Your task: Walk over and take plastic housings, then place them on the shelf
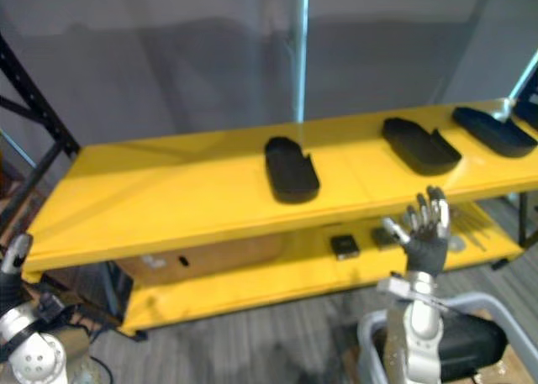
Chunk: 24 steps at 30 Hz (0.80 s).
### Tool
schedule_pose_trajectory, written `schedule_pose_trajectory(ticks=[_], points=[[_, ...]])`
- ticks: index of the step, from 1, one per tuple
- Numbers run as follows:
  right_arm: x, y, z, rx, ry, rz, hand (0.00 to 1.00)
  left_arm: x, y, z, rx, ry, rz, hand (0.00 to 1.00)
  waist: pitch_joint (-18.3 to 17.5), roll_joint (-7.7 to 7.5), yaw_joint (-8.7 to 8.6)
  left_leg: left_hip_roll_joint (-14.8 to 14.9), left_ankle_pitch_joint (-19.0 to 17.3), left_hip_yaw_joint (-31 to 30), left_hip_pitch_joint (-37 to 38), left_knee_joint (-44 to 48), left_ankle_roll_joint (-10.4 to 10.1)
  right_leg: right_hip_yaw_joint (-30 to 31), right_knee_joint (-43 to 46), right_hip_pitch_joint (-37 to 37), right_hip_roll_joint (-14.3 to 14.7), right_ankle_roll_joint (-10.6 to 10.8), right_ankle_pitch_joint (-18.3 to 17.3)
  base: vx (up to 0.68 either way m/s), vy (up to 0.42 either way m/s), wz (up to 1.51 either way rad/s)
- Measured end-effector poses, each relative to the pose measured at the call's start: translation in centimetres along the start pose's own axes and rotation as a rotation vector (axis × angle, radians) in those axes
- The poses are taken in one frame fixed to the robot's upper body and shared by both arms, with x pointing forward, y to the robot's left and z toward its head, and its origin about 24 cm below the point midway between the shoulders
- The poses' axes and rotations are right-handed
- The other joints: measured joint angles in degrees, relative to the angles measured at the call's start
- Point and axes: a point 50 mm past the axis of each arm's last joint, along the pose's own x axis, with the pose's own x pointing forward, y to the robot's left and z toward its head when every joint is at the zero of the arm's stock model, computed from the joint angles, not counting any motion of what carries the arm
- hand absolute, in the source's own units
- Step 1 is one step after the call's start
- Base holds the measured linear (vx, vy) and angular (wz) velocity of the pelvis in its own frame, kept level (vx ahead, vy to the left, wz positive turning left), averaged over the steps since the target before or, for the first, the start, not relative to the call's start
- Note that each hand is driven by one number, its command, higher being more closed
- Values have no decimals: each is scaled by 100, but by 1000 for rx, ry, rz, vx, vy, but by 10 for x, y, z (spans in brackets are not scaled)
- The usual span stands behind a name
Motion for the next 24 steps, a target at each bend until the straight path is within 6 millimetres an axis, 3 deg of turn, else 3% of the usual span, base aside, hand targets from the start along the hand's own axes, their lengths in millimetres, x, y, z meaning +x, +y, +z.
schedule_pose_trajectory(ticks=[5,6,12,16,19,22,24], points=[[-8,1,-7,12,35,7,0,-2,-6,0,-29,-8,-46,0,14,-1,0,-6,0,35,0,1,1,14,2,-9,-3,-3,30,43,15,-2],[-12,10,-13,27,59,31,0,-4,-26,-4,-109,5,-99,0,271,-53,-94,33,-2,194,13,1,1,158,9,-93,17,-29,66,0,0,0],[-13,8,-15,23,69,25,0,-5,-25,-6,-104,13,-95,0,291,-45,-90,28,0,174,20,4,2,156,11,-74,17,-31,78,0,0,1],[-15,-2,-20,8,94,-20,0,-5,-23,-10,-96,28,-82,0,493,-15,-85,-6,24,66,69,4,31,77,46,37,15,-29,82,-6,5,11],[-14,-11,-20,-5,90,-46,0,-4,-15,-16,-45,52,4,0,633,56,-8,-18,24,40,73,-2,37,61,103,35,1,-58,59,-28,37,7],[-10,-10,-17,2,73,-12,0,-3,8,-31,86,99,173,0,712,110,23,-10,36,-15,-10,-3,6,22,106,-15,9,-83,32,-24,32,9],[-6,-6,-16,-1,61,18,0,-6,34,-38,203,122,331,0,740,110,77,3,49,-43,-9,-4,-7,4,101,-3,7,-91,27,15,19,6]])
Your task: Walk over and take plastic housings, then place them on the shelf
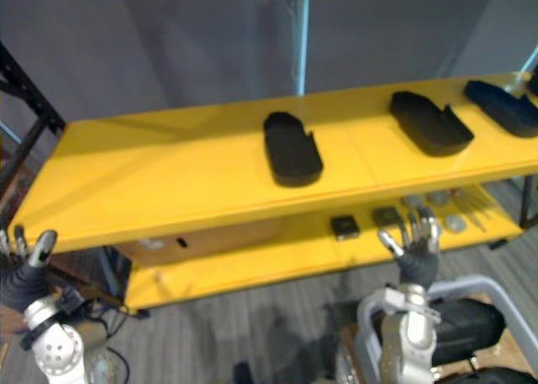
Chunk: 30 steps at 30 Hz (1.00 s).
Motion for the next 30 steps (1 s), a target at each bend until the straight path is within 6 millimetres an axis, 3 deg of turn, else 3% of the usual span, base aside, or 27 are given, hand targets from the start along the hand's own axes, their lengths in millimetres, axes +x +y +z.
schedule_pose_trajectory(ticks=[5,10,13,16,21,24,25,30], points=[[10,11,6,-41,-43,48,0,6,45,-19,156,26,241,0,-21,-10,140,-3,48,-135,-58,-1,37,-146,-19,32,3,-5,-1,47,8,14],[27,21,6,-66,-56,88,0,-18,84,-71,348,276,279,0,-83,-80,225,-14,100,-264,-108,-1,43,-299,-19,58,8,13,13,45,1,15],[36,15,4,-110,-33,106,0,-49,93,-110,455,520,102,0,-108,-121,297,-23,124,-411,-108,-1,42,-304,-11,133,14,-28,-13,12,10,20],[43,17,1,-111,-13,157,0,-74,98,-135,523,731,-81,0,-120,-135,328,-14,130,-436,-85,-2,29,-304,16,148,23,-53,-67,-30,13,7],[43,28,-14,-121,55,272,0,-105,110,-152,558,956,-245,0,-110,-87,322,-8,127,-436,-75,-2,-13,-286,81,124,7,7,-150,-9,2,0],[43,38,-20,-115,81,340,0,-112,116,-156,550,1027,-286,0,-76,-30,324,-4,123,-421,-97,-2,-11,-255,101,71,4,19,-165,2,7,-1],[44,40,-20,-114,81,351,100,-113,116,-157,548,1034,-288,0,-65,-15,324,-4,122,-414,-101,-2,-10,-245,108,50,2,20,-165,13,20,-6],[56,54,-15,-122,66,413,100,-125,109,-162,548,1081,-362,0,91,133,370,-6,133,-422,-207,2,-18,-228,210,-71,-10,16,-175,38,7,1]])
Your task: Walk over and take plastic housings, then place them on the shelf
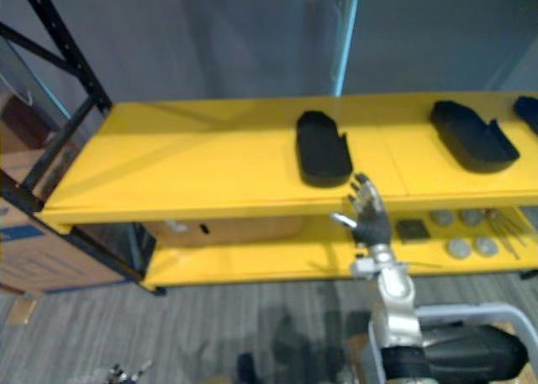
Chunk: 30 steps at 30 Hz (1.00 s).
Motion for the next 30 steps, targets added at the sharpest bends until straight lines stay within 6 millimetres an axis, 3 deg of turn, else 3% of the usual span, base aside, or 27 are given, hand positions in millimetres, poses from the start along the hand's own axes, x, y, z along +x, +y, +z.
schedule_pose_trajectory(ticks=[6,12,22,30], points=[[13,4,10,-11,-42,18,100,-2,0,-11,-5,46,-2,0,73,0,46,-4,20,-87,19,28,27,-82,108,12,-6,2,-90,80,-28,7],[31,11,17,-49,-67,13,100,-3,-1,-12,-32,47,23,0,244,123,82,-4,21,-106,24,28,25,-93,122,16,-4,5,-118,7,-5,0],[44,13,14,-68,-27,-21,100,-4,1,-17,-38,66,54,0,291,179,96,-41,23,-178,25,28,25,-163,165,16,-46,34,-158,-1,1,3],[55,7,8,-74,36,-54,100,-5,2,-17,-39,65,65,0,533,305,111,-116,35,-298,25,29,39,-268,195,67,-116,62,-175,1,5,6]])
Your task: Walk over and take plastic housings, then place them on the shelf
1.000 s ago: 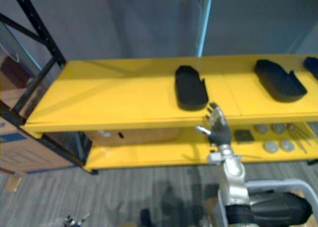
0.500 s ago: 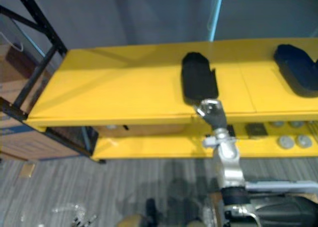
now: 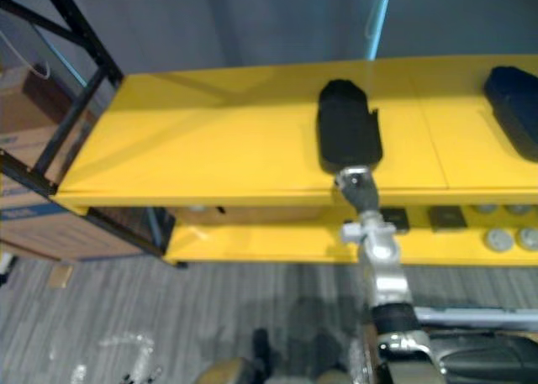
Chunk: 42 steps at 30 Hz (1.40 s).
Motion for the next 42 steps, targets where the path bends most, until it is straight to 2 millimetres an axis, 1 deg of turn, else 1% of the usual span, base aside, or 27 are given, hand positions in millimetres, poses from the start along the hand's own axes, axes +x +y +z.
schedule_pose_trajectory(ticks=[4,6,7,10,13,15,19,21,25,30,35,42], points=[[7,-4,5,-6,-11,-9,100,0,-1,0,2,1,-4,0,127,50,8,-3,7,-4,-18,3,10,8,58,-37,-12,-1,-15,0,0,0],[12,-7,14,-29,-41,-7,100,0,-6,1,16,-3,-25,0,161,91,10,-14,33,-3,-113,5,43,29,314,-224,-73,-10,-115,0,0,0],[18,-10,23,-38,-70,-11,100,1,-11,4,4,-10,-36,0,317,93,9,-19,52,-3,-101,7,50,51,501,-288,-102,-20,-190,0,0,0],[25,-15,37,-32,-118,-34,100,4,-16,11,-19,-26,-46,0,564,64,21,-20,49,-12,-174,157,55,130,826,-435,-187,-50,-331,-61,7,1],[27,-16,43,-44,-144,-32,100,4,-17,11,-20,-27,-47,0,589,78,28,-17,44,-8,-329,271,62,190,1061,-651,-235,-69,-417,-52,-9,0],[27,-19,48,-56,-164,-33,100,5,-17,13,-26,-30,-49,0,725,103,19,-20,16,1,-330,376,66,237,1286,-709,-274,-90,-519,-56,-7,-3],[28,-19,52,-61,-180,-30,100,5,-18,14,-27,-40,-51,0,775,109,-18,20,8,20,-508,536,59,325,1512,-950,-314,-123,-611,-64,-6,-4],[28,-20,59,-69,-207,-31,100,5,-21,15,-15,-44,-66,0,854,153,-45,22,13,23,-500,559,52,347,1627,-982,-344,-139,-662,-38,1,-2],[27,-26,62,-90,-213,-35,100,4,-26,19,-10,-64,-85,0,905,210,-36,21,15,22,-528,596,49,365,1722,-1036,-366,-146,-700,0,0,0],[29,-27,67,-84,-230,-40,100,4,-26,21,-11,-70,-86,0,908,214,-32,12,15,21,-601,643,51,372,1809,-1109,-374,-148,-705,6,1,0],[36,-29,82,-83,-273,-36,100,4,-26,21,-10,-68,-87,0,1005,237,-33,9,16,28,-612,670,52,491,1904,-1157,-373,-161,-715,-1,14,0],[39,-28,88,-80,-287,-10,100,4,-26,20,-8,-67,-90,0,1012,247,-32,6,19,24,-612,674,48,501,1942,-1182,-406,-157,-758,-8,26,0]])
